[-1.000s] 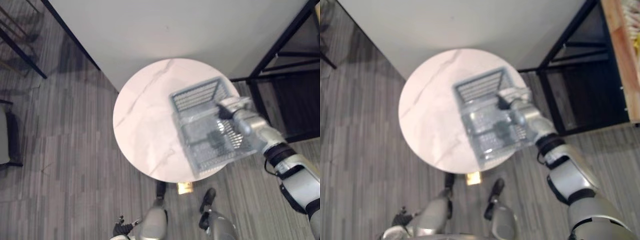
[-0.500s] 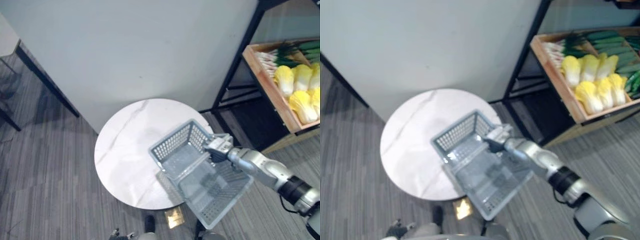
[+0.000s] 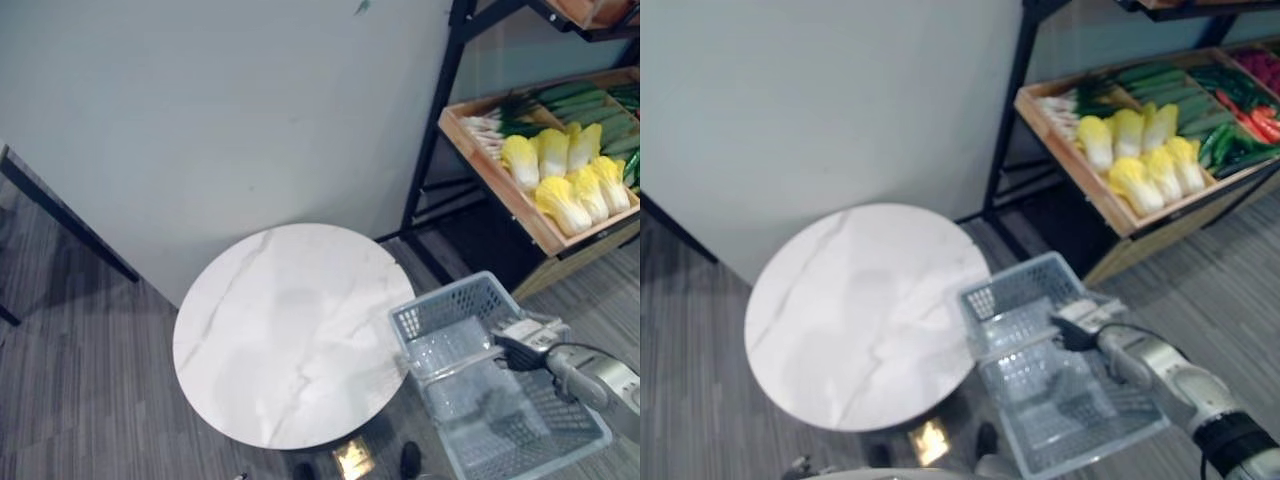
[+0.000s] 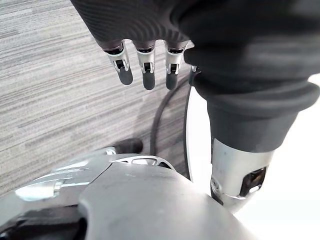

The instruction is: Pick vegetable in the basket

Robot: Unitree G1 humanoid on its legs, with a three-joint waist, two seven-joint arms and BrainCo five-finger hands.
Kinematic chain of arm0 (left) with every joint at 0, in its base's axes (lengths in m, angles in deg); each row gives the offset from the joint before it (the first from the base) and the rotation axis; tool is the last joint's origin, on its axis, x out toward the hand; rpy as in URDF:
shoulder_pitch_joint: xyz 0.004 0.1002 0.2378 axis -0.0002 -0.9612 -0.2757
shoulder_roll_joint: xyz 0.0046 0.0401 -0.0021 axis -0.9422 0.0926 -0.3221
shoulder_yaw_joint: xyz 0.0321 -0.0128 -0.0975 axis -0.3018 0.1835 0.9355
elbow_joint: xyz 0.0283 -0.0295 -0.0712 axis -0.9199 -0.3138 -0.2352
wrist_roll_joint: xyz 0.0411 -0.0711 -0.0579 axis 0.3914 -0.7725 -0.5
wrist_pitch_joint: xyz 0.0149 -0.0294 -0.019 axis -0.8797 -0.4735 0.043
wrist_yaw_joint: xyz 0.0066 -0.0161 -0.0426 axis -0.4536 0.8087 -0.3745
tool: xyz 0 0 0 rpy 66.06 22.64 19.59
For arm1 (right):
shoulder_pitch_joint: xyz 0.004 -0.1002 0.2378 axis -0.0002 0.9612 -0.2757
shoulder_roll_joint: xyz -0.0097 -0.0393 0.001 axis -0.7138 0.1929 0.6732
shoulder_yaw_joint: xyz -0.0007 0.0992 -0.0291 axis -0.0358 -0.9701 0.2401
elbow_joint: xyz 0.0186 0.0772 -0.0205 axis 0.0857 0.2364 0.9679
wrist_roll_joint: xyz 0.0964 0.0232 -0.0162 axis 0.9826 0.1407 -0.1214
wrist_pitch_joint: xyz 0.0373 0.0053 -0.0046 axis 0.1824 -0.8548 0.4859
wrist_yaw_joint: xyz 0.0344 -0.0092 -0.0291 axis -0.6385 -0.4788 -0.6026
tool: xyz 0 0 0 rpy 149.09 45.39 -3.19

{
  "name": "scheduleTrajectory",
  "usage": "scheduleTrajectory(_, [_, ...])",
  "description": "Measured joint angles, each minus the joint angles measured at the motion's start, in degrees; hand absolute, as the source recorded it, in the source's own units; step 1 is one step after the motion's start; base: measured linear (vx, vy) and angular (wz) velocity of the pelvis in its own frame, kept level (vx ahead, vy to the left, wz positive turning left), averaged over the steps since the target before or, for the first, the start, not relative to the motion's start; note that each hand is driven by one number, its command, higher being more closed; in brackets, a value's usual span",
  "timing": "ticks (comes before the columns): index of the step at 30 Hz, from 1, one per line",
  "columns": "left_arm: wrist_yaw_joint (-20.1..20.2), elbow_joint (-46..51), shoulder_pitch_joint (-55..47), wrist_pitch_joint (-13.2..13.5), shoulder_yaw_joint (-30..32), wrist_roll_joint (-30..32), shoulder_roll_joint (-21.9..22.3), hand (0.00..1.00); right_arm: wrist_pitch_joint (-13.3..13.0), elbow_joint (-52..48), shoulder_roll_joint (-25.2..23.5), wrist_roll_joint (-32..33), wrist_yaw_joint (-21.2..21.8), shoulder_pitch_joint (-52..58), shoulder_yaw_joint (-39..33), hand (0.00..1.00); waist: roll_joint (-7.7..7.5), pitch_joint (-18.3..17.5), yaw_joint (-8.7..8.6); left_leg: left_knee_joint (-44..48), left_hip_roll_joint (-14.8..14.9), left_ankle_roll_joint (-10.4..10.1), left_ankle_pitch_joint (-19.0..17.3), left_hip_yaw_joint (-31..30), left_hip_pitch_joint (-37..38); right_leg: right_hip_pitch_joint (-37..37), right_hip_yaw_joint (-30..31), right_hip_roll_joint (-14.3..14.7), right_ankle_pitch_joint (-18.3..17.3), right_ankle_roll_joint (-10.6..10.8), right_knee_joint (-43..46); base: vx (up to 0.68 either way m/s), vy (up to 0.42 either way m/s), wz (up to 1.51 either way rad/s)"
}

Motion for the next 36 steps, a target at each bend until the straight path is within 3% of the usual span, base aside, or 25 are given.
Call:
scheduleTrajectory(2, [0.02, -0.84, 0.02, 0.01, -0.73, 0.07, 0.05, 0.00, 0.03, 1.28, -0.02, -2.06, -1.19, 2.00, -1.81, 1.00, 0.72, -0.56, -0.88, 0.00, -0.08, -0.01, -0.06, 0.06, 0.10, 0.06, 0.06, -0.11, 0.00, 0.01, 0.00, 0.00, 0.000, 0.00])
scheduleTrajectory(8, [0.09, -1.20, -0.39, 0.03, -2.05, 0.12, 0.21, 0.00, 0.18, 6.84, -1.62, -4.40, -4.62, 6.32, -7.16, 1.00, 1.60, -2.02, -1.10, -0.02, 0.04, -0.13, -0.22, 0.17, 1.14, 1.11, 0.11, 0.02, -0.18, 0.24, -0.25, 0.00, -0.002, -0.01])
scheduleTrajectory(16, [-0.03, -1.18, -2.07, 0.10, -2.84, 0.14, 0.29, 0.00, 1.58, 10.57, -5.98, -6.40, -6.99, 11.78, -17.78, 1.00, 1.03, -2.63, -3.58, -0.04, -0.68, -0.29, -1.55, 3.14, 3.84, 1.27, 3.14, -0.48, -0.51, 0.47, 1.35, 0.00, 0.019, -0.19])
scheduleTrajectory(20, [-0.30, -1.16, -1.49, 0.15, -4.26, 0.26, -1.33, 0.00, 3.31, 9.72, -6.95, -6.80, -7.35, 11.64, -19.23, 1.00, -0.90, -2.09, -5.01, 2.60, -2.73, 1.07, -3.30, 10.32, 1.66, -4.69, 10.26, -1.09, 0.69, 2.66, 2.79, -0.07, 0.065, -0.86])
scheduleTrajectory(21, [-0.52, -0.84, -0.80, 0.13, -4.22, 0.27, -2.24, 0.00, 4.36, 8.10, -7.85, -7.07, -7.36, 11.48, -19.24, 1.00, -2.45, -1.32, -5.23, 6.64, -3.18, 2.81, -4.46, 13.13, -0.15, -6.28, 11.23, -2.07, -1.03, 2.28, 2.38, -0.07, 0.065, -0.85])
scheduleTrajectory(22, [-0.76, -0.62, -0.77, 0.15, -4.09, 0.28, -1.95, 0.00, 5.28, 7.55, -8.35, -7.27, -7.38, 11.23, -19.28, 1.00, -0.93, -1.17, -5.31, 7.47, -1.34, 4.28, -5.26, 15.84, -0.90, -5.47, 8.00, -2.06, -3.68, 1.72, 0.44, -0.14, 0.077, -1.33])
scheduleTrajectory(23, [-0.96, -0.37, -0.08, 0.45, -3.32, 0.44, -1.25, 0.00, 5.92, 7.21, -9.44, -8.23, -7.40, 8.17, -17.98, 1.00, 0.88, 0.34, -4.47, 8.49, 2.09, 4.78, -6.05, 19.88, -1.01, -8.85, -0.67, -1.86, -4.59, -5.27, 10.74, -0.15, 0.054, -1.28])
scheduleTrajectory(24, [-1.17, -0.17, -0.01, 0.48, -2.71, 0.64, -1.30, 0.00, 6.02, 7.04, -9.65, -8.33, -7.45, 6.49, -16.79, 1.00, 0.90, 0.99, -4.35, 9.49, 3.25, 4.91, -6.52, 21.60, -0.94, -10.55, -4.21, -2.22, -5.87, -7.31, 18.33, -0.10, 0.045, -1.50])
scheduleTrajectory(25, [-1.31, 0.96, 0.16, 0.41, -2.09, 1.13, -2.04, 0.00, 5.56, 6.75, -9.67, -8.33, -7.73, 4.64, -15.12, 1.00, -0.07, 2.13, -3.86, 11.45, 4.45, 5.26, -7.66, 23.85, -0.17, -10.91, -9.41, -4.06, -7.56, -9.79, 29.19, -0.02, 0.023, -1.38])
scheduleTrajectory(26, [-1.28, 1.46, 0.27, 0.16, -2.01, 1.22, -3.04, 0.00, 5.34, 6.71, -10.11, -8.42, -7.89, 3.28, -14.63, 1.00, -2.89, 2.17, -3.48, 15.65, 4.79, 5.00, -9.40, 26.80, -0.33, -9.31, -13.09, -6.24, -8.80, -9.98, 31.67, 0.00, 0.011, -1.21])
scheduleTrajectory(27, [-1.28, 1.70, 0.74, 0.08, -1.65, 1.22, -3.17, 0.00, 5.34, 6.77, -10.22, -8.48, -7.88, 2.77, -14.53, 1.00, -3.49, 2.32, -3.41, 16.88, 4.46, 4.40, -10.33, 27.51, -0.71, -9.41, -13.47, -5.17, -8.29, -9.97, 30.68, -0.05, -0.007, -1.38])
scheduleTrajectory(28, [-1.24, 1.10, 0.43, 0.00, -0.37, 1.27, -2.23, 0.00, 5.48, 6.92, -11.21, -8.71, -8.15, -0.09, -14.33, 1.00, -1.43, 2.02, -2.22, 16.41, 6.59, 5.18, -11.16, 26.93, -2.58, -7.23, -10.37, -0.98, -7.01, -9.60, 22.16, -0.16, -0.040, -1.49])
scheduleTrajectory(29, [-0.83, 0.65, 0.70, 0.04, 0.77, 1.35, -1.51, 0.00, 5.59, 6.58, -11.91, -8.72, -8.50, -1.62, -13.67, 1.00, -0.89, 2.11, -1.84, 15.00, 7.91, 5.44, -9.62, 31.74, -1.51, -7.10, -10.75, -0.78, -9.62, -11.77, 26.53, -0.18, -0.037, -1.51])
scheduleTrajectory(31, [-0.58, 0.48, 0.91, -0.03, -0.03, 1.35, -1.70, 0.00, 5.37, 6.65, -12.02, -8.72, -8.54, -1.81, -12.53, 1.00, -0.73, 1.89, -2.12, 14.82, 7.94, 5.06, -8.63, 34.95, -0.99, -4.00, -13.35, -5.12, -12.79, -8.96, 30.31, -0.09, -0.039, -1.07])
scheduleTrajectory(34, [-0.60, 0.66, 0.92, 0.01, -0.14, 1.34, -1.93, 0.00, 5.24, 6.46, -12.41, -8.70, -8.49, -3.93, -8.56, 1.00, -1.41, 1.32, -0.69, 18.35, 10.76, 4.82, -8.37, 40.18, -3.33, -2.16, -15.74, -9.92, -11.74, -6.59, 23.98, -0.09, -0.194, -1.09])
scheduleTrajectory(35, [-0.62, 0.72, 1.46, 0.02, -0.12, 1.35, -2.21, 0.00, 5.13, 6.18, -12.88, -8.71, -8.43, -4.14, -8.20, 1.00, -1.28, 1.29, -0.70, 20.09, 12.24, 4.58, -8.16, 40.98, -4.91, -1.90, -15.77, -9.95, -10.43, -3.48, 20.50, -0.08, -0.333, -0.50])
scheduleTrajectory(36, [-0.66, 0.32, 2.63, -0.13, -0.01, 1.35, -2.25, 0.00, 5.17, 5.81, -13.25, -8.72, -8.38, -4.11, -8.20, 1.00, -0.64, 1.32, -1.04, 21.87, 14.04, 4.19, -7.35, 40.93, -6.90, -1.21, -16.30, -8.00, -10.93, 0.13, 15.89, -0.09, -0.434, -0.56])
